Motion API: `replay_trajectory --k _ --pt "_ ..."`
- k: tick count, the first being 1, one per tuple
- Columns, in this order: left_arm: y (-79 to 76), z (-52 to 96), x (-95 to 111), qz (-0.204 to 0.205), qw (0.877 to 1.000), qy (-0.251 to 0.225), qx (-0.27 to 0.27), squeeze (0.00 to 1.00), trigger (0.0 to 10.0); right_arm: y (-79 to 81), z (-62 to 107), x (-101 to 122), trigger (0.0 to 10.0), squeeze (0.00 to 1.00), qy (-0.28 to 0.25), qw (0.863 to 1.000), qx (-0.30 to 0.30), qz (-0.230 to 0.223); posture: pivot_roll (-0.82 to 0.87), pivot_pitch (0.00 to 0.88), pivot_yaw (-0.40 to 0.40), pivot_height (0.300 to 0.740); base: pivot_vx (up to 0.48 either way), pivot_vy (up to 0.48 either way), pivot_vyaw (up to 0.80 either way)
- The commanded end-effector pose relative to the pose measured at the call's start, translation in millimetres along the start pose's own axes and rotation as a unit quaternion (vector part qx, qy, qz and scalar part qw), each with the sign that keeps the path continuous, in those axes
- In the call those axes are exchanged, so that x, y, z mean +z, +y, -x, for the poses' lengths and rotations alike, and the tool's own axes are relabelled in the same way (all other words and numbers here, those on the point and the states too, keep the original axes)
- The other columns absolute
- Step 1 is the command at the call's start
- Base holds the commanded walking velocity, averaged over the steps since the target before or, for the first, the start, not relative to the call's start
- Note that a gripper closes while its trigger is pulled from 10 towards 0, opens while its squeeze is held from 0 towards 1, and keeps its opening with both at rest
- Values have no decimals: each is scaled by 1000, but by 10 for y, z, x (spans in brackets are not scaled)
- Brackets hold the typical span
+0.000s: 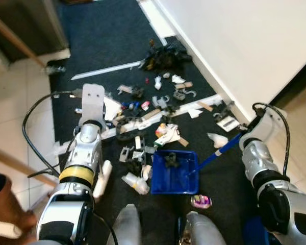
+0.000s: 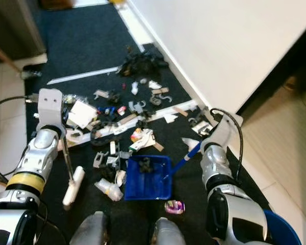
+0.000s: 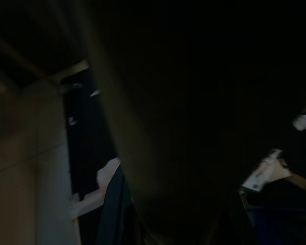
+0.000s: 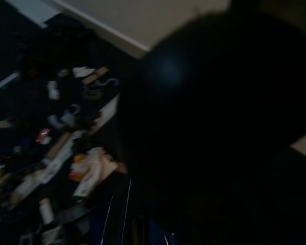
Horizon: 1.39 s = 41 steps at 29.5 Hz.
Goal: Sweep floor
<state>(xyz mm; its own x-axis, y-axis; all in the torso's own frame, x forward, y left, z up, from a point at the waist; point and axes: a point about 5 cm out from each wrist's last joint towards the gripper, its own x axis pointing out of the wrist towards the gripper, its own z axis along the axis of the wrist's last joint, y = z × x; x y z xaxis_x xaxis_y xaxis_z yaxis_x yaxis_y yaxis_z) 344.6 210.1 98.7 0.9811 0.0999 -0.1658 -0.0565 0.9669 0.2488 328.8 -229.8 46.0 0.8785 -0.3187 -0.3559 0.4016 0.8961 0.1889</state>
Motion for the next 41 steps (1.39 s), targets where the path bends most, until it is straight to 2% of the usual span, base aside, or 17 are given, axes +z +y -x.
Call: replay_trajectory --k 1,10,17,21,28,29,41 --pt "17 -8 29 -15 1000 -6 2 0 10000 24 -4 33 10000 0 -9 1000 1 -8 112 81 -49 740 0 0 0" --pt "118 -1 21 -30 999 -11 10 0 10000 71 -12 72 10000 0 -17 1000 7 1 114 95 -58 740 0 0 0" --pt "162 15 26 -29 999 -22 14 0 10000 80 -19 96 10000 0 -19 1000 0 14 117 139 -65 740 0 0 0" --pt "246 16 41 -37 999 -28 16 0 10000 53 -35 155 10000 0 -25 999 -34 15 117 204 -71 740 0 0 0" --pt "309 -26 141 -41 998 -40 18 0 10000 83 -36 138 10000 0 -15 999 -41 30 121 252 -74 740 0 0 0" --pt "323 -54 190 -43 998 -45 16 0 10000 109 -31 111 10000 0 -9 998 -45 34 119 279 -77 740 0 0 0" --pt "288 -143 242 -46 998 -44 13 0 10000 220 4 0 10000 0 7 998 -37 40 108 328 -85 740 0 0 0"
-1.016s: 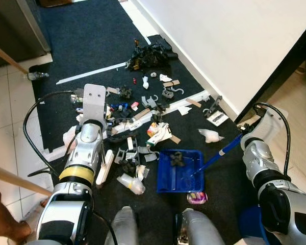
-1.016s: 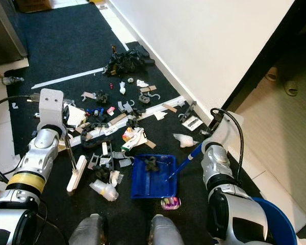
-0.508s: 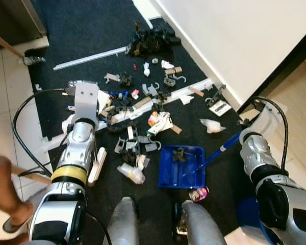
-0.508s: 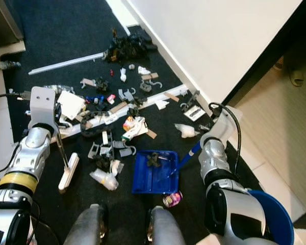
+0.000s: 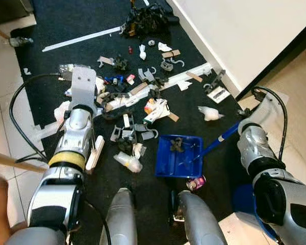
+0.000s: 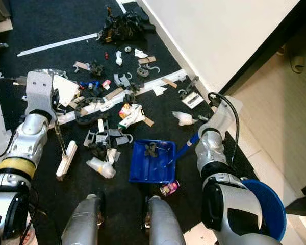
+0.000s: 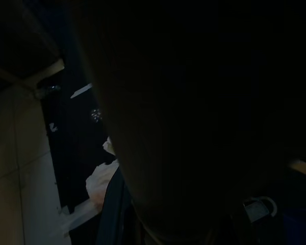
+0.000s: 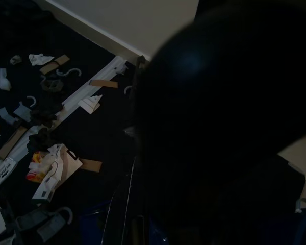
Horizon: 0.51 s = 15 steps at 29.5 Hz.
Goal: Sweep floor
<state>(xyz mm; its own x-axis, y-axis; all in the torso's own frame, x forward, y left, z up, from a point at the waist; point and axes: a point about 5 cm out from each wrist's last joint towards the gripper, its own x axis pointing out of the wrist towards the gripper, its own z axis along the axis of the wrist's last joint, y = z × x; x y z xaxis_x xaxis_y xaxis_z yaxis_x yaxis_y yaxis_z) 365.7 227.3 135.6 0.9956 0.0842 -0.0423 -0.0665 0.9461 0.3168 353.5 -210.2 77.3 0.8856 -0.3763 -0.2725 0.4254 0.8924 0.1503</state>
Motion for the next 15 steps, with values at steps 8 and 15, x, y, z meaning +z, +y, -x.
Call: replay_trajectory --k 8,15 --pt "-339 -63 -48 -35 998 26 -53 0 10000 -32 107 -331 10000 0 50 998 -7 25 76 351 -66 740 0 0 0" --pt "-877 -63 42 -34 992 25 -115 0 10000 -9 146 -375 10000 0 40 999 2 31 53 365 -33 740 0 0 0"
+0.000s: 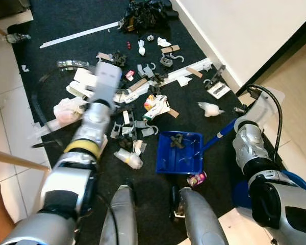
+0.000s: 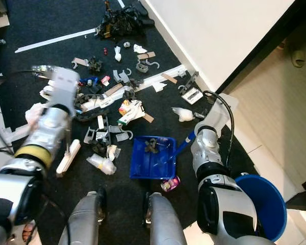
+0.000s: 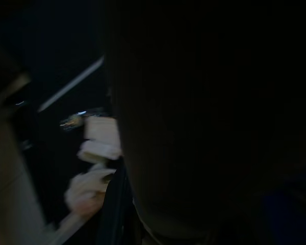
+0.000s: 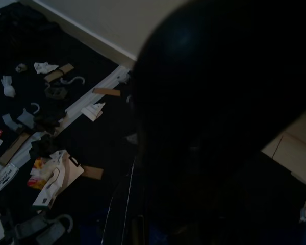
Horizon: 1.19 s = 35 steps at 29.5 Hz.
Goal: Sweep floor
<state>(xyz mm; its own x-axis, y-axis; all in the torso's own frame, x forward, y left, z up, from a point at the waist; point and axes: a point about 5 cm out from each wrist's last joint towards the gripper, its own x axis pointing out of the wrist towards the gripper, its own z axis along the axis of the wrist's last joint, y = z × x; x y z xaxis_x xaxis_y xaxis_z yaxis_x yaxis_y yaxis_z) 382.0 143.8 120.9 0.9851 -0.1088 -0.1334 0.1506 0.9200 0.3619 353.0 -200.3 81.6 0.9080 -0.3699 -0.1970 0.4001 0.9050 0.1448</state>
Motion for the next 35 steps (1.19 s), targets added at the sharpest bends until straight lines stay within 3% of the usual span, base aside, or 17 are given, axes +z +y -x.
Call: replay_trajectory --k 1,6,9,13,16,19,20,22,25,28,30,31,32,34,35 --pt "-149 2 -22 7 1000 7 -20 0 10000 -107 133 -397 10000 0 77 997 -10 25 52 366 -29 740 0 0 0" --pt "-826 -72 575 80 991 -61 -88 0 10000 -256 180 -491 10000 0 81 996 -29 33 54 362 -3 740 0 0 0" --pt "-929 -67 684 97 988 -72 -98 0 10000 -269 186 -500 10000 0 81 996 -30 33 52 358 0 740 0 0 0" --pt "-1243 -19 1106 126 975 -125 -130 0 10000 -282 199 -511 10000 0 78 996 -34 33 49 353 8 740 0 0 0" --pt "-1291 -12 1212 136 973 -132 -133 0 10000 -275 202 -512 10000 0 78 996 -34 33 48 350 10 740 0 0 0" --pt "-1349 4 1446 163 965 -150 -138 0 10000 -260 205 -515 10000 0 78 996 -33 31 55 342 9 740 0 0 0" --pt "-1349 4 1446 163 965 -150 -138 0 10000 -260 205 -515 10000 0 78 996 -33 31 55 342 9 740 0 0 0" --pt "-1351 15 1687 191 958 -165 -139 0 10000 -231 203 -509 10000 0 78 996 -29 28 64 340 8 740 0 0 0" --pt "-1339 15 1749 198 956 -167 -138 0 10000 -221 200 -504 10000 0 78 996 -28 27 64 340 8 740 0 0 0" --pt "-1214 -14 1854 208 953 -164 -146 0 10000 -201 188 -487 10000 0 78 996 -24 25 83 328 5 740 0 0 0" --pt "-990 -41 1794 183 957 -160 -156 0 10000 -188 179 -475 10000 0 80 996 -20 24 97 319 -4 740 0 0 0" --pt "-990 -41 1794 183 957 -160 -156 0 10000 -188 179 -475 10000 0 80 996 -20 24 97 319 -4 740 0 0 0" --pt "-883 -43 1723 167 961 -156 -157 0 10000 -184 176 -473 10000 0 81 996 -18 24 97 319 -4 740 0 0 0" --pt "-584 -18 1509 108 971 -150 -154 0 10000 -173 169 -468 10000 0 83 996 -14 24 98 300 -11 740 0 0 0" --pt "-584 -18 1509 108 971 -150 -154 0 10000 -173 169 -468 10000 0 83 996 -14 24 98 300 -11 740 0 0 0"
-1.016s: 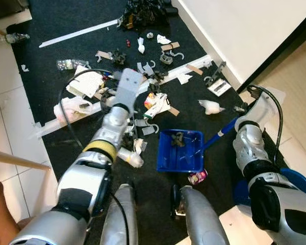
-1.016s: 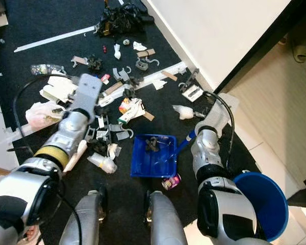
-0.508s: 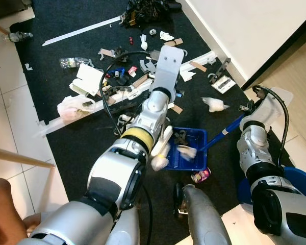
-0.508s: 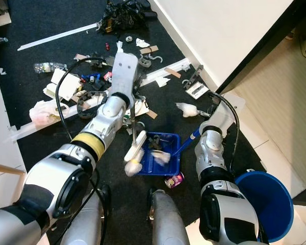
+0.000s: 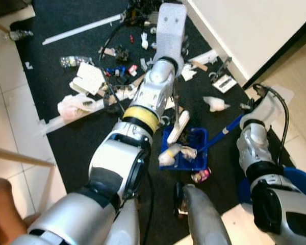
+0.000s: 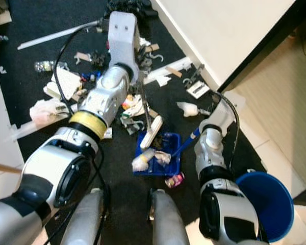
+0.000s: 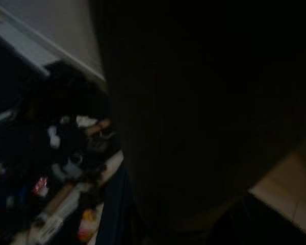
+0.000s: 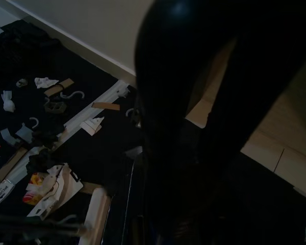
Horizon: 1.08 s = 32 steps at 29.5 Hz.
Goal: Sweep floor
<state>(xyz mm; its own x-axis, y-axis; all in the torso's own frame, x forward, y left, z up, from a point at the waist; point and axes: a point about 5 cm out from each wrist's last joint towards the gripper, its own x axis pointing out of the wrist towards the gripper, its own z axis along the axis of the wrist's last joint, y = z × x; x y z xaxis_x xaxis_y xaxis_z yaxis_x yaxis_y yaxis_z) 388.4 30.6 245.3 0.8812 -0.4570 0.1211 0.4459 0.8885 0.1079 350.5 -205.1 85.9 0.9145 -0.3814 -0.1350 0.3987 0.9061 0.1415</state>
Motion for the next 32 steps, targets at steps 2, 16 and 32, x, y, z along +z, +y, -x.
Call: replay_trajectory --k 2,16,32 --pt "176 122 -107 -51 998 26 -8 0 10000 -118 182 -497 10000 0 115 993 -12 22 99 293 -14 740 0 0 0" --pt "1249 497 379 -229 970 11 78 0 10000 -80 118 -404 10000 0 109 994 -1 17 114 286 -32 740 0 0 0" --pt "1522 787 -465 -268 958 60 81 0 10000 -4 167 -421 10000 0 88 996 27 17 50 343 -49 740 0 0 0"
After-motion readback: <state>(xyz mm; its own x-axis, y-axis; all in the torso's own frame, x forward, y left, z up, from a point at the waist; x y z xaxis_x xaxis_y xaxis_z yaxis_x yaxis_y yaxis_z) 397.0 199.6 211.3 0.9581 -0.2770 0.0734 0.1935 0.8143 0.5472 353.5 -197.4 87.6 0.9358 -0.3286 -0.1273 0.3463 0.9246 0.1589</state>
